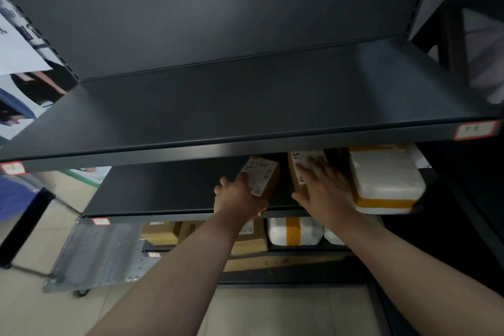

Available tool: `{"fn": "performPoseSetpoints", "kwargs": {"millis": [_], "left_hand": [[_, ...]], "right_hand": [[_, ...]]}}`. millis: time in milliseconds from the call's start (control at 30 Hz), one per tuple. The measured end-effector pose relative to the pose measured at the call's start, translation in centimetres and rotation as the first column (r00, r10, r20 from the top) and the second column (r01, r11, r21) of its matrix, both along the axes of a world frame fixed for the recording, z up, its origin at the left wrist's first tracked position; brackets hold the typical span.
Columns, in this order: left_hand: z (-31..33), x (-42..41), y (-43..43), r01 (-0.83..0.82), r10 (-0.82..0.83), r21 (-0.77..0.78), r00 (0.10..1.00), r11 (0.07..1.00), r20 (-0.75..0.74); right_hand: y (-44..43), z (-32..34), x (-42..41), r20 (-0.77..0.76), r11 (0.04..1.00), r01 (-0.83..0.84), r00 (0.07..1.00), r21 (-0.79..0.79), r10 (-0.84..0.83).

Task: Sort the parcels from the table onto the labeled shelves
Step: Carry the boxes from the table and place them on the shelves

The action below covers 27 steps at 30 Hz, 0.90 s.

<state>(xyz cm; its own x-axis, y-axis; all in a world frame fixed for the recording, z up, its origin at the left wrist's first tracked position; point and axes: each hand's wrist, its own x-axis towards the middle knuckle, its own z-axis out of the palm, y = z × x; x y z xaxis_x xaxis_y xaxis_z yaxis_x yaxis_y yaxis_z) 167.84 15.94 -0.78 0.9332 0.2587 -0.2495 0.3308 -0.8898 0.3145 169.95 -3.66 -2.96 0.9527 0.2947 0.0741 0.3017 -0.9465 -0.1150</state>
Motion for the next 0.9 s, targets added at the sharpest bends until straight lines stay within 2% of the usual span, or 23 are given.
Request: {"fn": "performPoseSetpoints", "kwargs": {"millis": [100,267,567,700,900], "left_hand": [[-0.6,1.2,-1.2,-0.003,0.003,0.013,1.0,1.0,-0.017],[-2.1,2.1,-3.1,0.031,-0.03,0.003,0.996,1.0,-0.079],[-3.6,2.6,-5.1,0.073,-0.074,-0.043,0.997,0.996,-0.029],[-3.8,2.1,-4.9,0.072,-0.075,-0.073,0.996,0.995,-0.044],[-2.9,0.3,-4.2,0.134,-0.133,-0.066,0.991,0.989,0.019]], "right_hand": [[-0.8,0.0,0.3,-0.027,1.0,-0.014,1.0,-0.001,0.014],[-1.1,1.2,0.6,-0.039,0.997,0.072,0.997,-0.006,-0.072],[-1.2,1.7,0.2,-0.148,0.996,0.086,0.985,-0.005,-0.085],[-1.3,1.3,-0.2,-0.118,0.998,0.06,0.991,-0.015,-0.062],[-1.7,0.6,-1.5,0.036,1.0,0.01,0.999,-0.007,-0.009]]}}
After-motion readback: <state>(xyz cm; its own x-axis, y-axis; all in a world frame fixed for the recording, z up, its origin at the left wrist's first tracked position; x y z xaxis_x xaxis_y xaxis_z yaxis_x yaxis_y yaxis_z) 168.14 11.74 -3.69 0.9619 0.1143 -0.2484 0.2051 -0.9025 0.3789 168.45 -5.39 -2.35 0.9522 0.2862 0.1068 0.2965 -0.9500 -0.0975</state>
